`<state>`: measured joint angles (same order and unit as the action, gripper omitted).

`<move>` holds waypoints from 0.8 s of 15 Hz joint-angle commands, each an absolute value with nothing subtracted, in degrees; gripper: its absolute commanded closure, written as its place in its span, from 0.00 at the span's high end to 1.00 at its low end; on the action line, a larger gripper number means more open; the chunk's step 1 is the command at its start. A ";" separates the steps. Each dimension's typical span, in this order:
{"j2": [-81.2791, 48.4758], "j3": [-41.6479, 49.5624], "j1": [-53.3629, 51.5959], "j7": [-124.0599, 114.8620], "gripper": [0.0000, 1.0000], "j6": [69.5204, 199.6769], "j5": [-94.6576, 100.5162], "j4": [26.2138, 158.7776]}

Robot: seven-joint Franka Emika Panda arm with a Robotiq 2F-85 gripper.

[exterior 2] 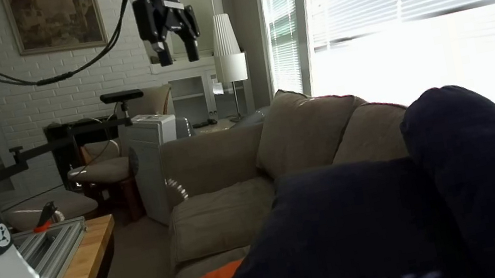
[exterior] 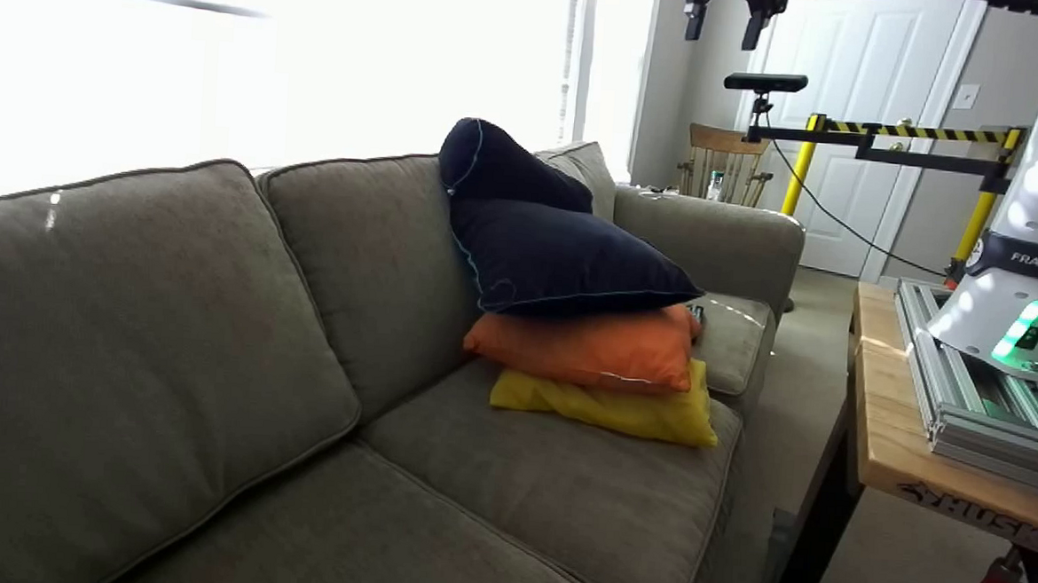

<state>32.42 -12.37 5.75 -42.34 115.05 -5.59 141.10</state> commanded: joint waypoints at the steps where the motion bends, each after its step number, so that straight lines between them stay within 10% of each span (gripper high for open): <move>1: 33.35 -12.05 5.44 -42.67 1.00 129.00 -2.99 146.40; 12: 31.89 -12.75 6.82 -49.86 1.00 134.04 -1.23 148.32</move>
